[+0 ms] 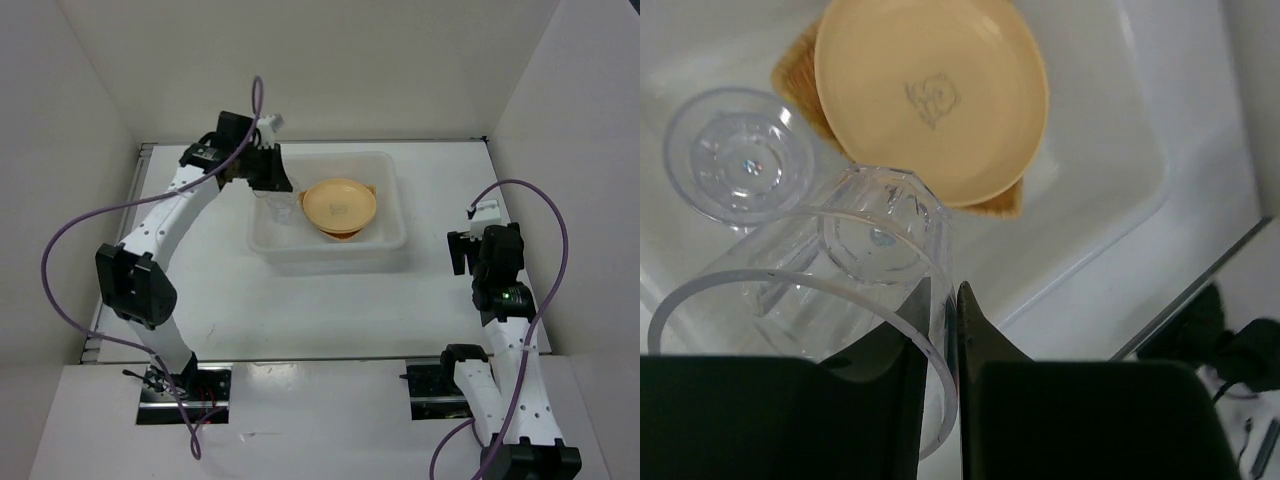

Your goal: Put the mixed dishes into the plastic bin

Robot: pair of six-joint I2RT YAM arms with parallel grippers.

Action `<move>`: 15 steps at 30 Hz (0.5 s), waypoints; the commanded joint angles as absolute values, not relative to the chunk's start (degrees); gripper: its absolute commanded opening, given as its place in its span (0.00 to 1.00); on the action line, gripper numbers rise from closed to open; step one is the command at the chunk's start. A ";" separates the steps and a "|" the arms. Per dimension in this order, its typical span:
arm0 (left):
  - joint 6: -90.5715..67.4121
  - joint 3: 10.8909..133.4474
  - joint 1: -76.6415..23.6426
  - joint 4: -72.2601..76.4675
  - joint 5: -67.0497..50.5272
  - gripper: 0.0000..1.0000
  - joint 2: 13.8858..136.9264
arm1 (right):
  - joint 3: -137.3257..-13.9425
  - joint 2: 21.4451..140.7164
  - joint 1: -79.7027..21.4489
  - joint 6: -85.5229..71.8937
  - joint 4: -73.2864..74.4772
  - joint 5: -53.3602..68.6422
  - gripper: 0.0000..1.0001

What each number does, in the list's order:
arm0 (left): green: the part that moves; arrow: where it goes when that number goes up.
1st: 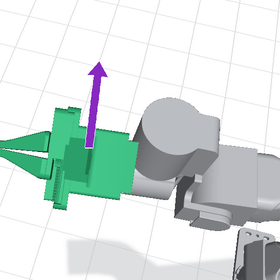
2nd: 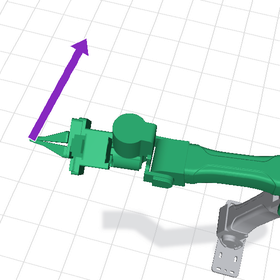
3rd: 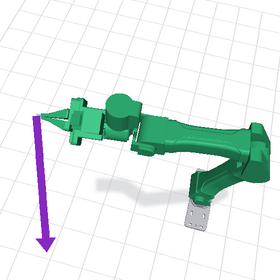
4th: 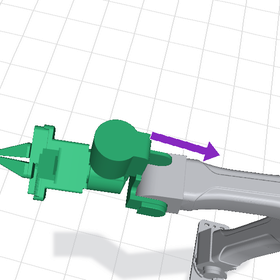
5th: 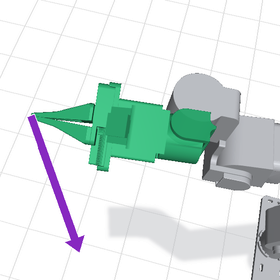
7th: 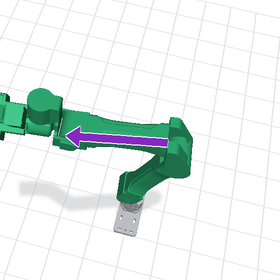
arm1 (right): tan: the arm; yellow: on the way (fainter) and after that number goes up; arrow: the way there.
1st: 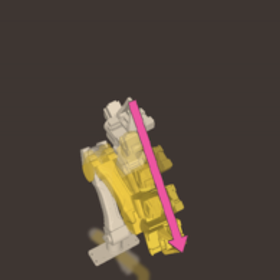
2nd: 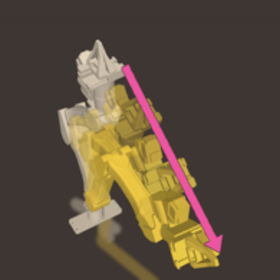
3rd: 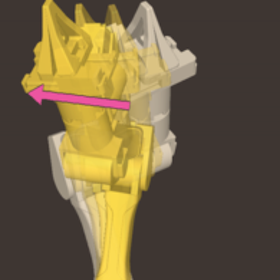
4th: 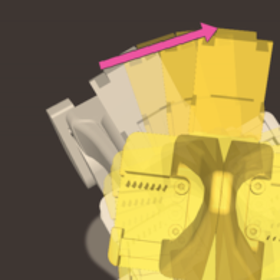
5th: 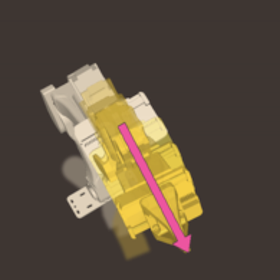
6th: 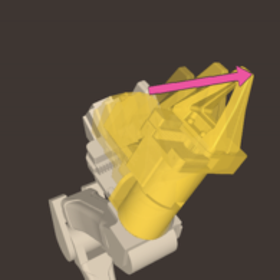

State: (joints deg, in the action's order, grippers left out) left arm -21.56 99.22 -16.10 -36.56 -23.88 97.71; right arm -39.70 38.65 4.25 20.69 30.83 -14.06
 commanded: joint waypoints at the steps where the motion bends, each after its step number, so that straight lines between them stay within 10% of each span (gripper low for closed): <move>1: -13.63 100.81 -19.50 -46.84 -16.10 0.01 102.65 | -38.94 37.79 4.75 21.01 28.48 -13.71 0.98; 15: -14.67 100.81 -29.27 -48.87 -0.97 0.06 114.16 | -38.94 37.27 5.80 21.01 28.48 -14.24 0.98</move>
State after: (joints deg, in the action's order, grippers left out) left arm -15.14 99.55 -29.82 -49.36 -4.54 112.46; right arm -39.70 38.33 4.99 20.69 30.85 -13.91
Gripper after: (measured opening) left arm 0.184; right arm 0.983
